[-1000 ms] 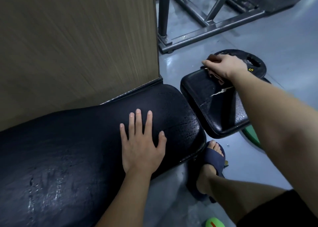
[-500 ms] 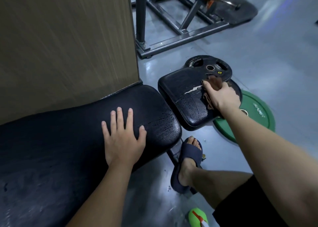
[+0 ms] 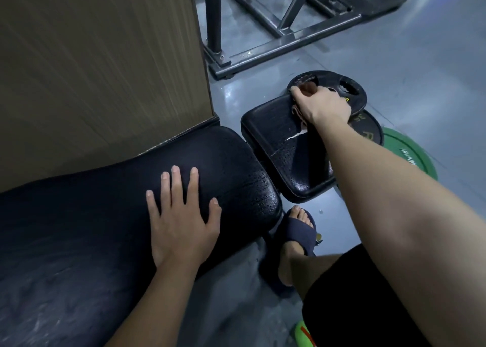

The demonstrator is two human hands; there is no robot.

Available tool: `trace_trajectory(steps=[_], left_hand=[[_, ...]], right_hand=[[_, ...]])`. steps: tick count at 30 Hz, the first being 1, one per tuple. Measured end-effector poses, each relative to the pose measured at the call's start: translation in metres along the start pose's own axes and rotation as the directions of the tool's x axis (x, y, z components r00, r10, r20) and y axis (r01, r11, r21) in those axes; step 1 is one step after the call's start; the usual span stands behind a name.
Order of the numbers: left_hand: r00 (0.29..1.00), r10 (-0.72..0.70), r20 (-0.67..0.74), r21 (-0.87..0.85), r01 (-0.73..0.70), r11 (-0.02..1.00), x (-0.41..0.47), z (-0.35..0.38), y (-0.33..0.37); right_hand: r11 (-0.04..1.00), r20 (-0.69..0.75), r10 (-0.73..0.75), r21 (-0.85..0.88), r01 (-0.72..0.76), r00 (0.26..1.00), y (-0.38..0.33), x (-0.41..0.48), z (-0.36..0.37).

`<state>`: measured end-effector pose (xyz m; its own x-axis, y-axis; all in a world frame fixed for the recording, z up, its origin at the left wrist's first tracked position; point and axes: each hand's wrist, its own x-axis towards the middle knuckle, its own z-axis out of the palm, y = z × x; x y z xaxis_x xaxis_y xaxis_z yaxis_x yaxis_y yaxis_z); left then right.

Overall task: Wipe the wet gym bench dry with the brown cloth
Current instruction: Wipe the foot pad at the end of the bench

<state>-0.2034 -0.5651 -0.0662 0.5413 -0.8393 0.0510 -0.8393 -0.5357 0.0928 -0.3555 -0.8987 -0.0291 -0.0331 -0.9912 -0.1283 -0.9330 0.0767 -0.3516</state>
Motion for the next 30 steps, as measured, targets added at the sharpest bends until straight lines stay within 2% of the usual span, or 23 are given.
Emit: trace_trajectory(steps=[6, 10, 13, 14, 17, 20, 23, 25, 30], left_hand=[[1.000, -0.014, 0.005, -0.011, 0.014, 1.000, 0.000, -0.005, 0.003], [1.000, -0.016, -0.009, -0.023, 0.016, 1.000, 0.000, -0.009, 0.004], [1.000, -0.016, -0.010, -0.048, 0.016, 0.999, -0.001, -0.011, 0.003], [1.000, -0.012, -0.003, -0.056, 0.011, 0.998, -0.002, -0.011, 0.003], [1.000, 0.003, -0.003, -0.056, -0.003, 0.998, -0.002, -0.012, 0.002], [1.000, 0.010, -0.016, -0.051, -0.011, 0.999, -0.003, -0.011, 0.001], [1.000, 0.009, -0.029, -0.038, -0.010, 0.999, -0.004, -0.007, 0.000], [1.000, 0.005, -0.024, -0.026, -0.006, 1.000, -0.003, -0.005, 0.000], [0.999, -0.002, -0.037, -0.035, 0.000, 0.999, -0.001, -0.003, 0.000]], right_hand=[[0.999, 0.017, -0.032, 0.015, 0.031, 0.999, 0.024, -0.021, -0.008], [0.999, -0.002, 0.040, 0.031, -0.040, 0.999, 0.057, -0.060, -0.017], [0.966, 0.028, 0.171, 0.191, -0.173, 0.985, 0.085, -0.095, -0.017], [0.925, 0.056, 0.252, 0.281, -0.258, 0.966, 0.089, -0.107, -0.016], [0.703, 0.151, 0.493, 0.510, -0.495, 0.857, 0.072, -0.146, -0.005], [0.521, 0.205, 0.593, 0.639, -0.566, 0.778, 0.039, -0.187, 0.026], [0.361, 0.300, 0.623, 0.710, -0.605, 0.723, 0.019, -0.213, 0.052], [0.307, 0.313, 0.644, 0.730, -0.611, 0.698, 0.015, -0.208, 0.057], [0.280, 0.302, 0.708, 0.710, -0.646, 0.639, 0.030, -0.179, 0.050]])
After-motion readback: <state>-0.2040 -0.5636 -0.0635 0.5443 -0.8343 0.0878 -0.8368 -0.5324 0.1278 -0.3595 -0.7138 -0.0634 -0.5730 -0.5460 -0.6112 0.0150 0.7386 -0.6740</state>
